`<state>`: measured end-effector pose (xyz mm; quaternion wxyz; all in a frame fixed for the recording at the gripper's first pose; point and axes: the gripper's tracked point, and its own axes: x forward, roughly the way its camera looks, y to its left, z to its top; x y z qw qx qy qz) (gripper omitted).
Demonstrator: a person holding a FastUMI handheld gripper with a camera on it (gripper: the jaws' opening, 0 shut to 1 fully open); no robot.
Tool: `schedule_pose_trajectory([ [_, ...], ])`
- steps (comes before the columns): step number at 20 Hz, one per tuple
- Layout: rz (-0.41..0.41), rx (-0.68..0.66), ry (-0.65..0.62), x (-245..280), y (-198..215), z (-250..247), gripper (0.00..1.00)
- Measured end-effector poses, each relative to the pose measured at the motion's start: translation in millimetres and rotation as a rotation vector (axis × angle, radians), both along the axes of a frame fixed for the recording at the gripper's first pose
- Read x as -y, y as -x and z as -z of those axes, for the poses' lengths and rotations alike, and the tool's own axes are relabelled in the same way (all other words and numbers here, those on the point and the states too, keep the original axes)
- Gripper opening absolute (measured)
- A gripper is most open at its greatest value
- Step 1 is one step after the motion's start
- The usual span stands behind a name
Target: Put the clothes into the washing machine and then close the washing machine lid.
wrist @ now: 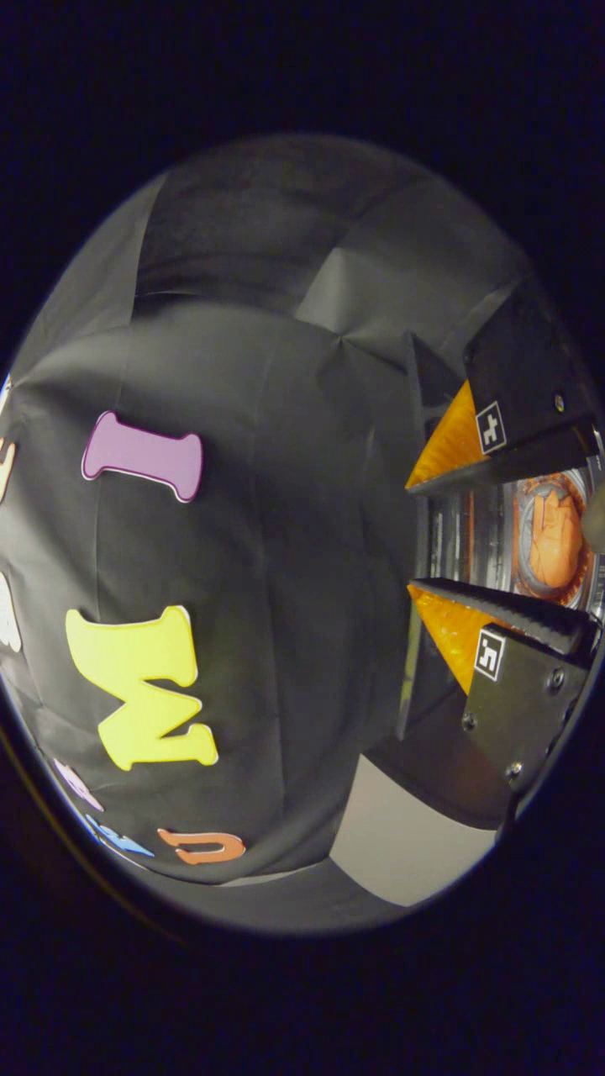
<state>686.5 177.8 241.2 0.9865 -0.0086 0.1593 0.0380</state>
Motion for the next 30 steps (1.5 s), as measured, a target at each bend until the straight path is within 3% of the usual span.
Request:
schedule_pose_trajectory([
  [12, 0.004, -0.041, -0.025, -11, -57, 21, 0.62],
  [19, 0.015, 0.017, -0.036, -10, -58, 23, 0.62],
  [23, -0.005, 0.118, -0.018, -11, -56, 19, 0.63],
  [30, -0.042, 0.208, -0.041, -8, -27, 23, 0.63],
])
